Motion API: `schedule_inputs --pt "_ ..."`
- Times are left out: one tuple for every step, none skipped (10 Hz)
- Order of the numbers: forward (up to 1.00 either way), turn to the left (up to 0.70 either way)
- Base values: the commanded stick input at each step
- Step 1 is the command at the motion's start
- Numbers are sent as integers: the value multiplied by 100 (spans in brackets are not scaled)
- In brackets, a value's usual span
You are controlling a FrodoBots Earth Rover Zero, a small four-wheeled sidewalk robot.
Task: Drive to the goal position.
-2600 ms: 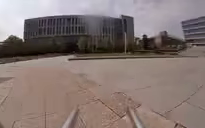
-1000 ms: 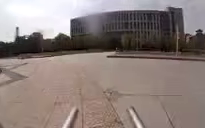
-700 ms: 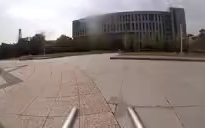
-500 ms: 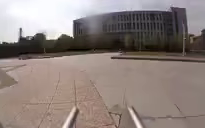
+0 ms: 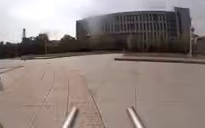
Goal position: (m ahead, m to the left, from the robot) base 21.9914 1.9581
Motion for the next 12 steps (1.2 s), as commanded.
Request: schedule_inputs --pt "100 2" --pt "100 2" --pt "100 2" --pt "100 2" --pt "100 2" --pt "100 2" --pt "100 2" --pt "100 2" --pt "100 2" --pt "100 2" --pt "100 2" --pt "100 2"
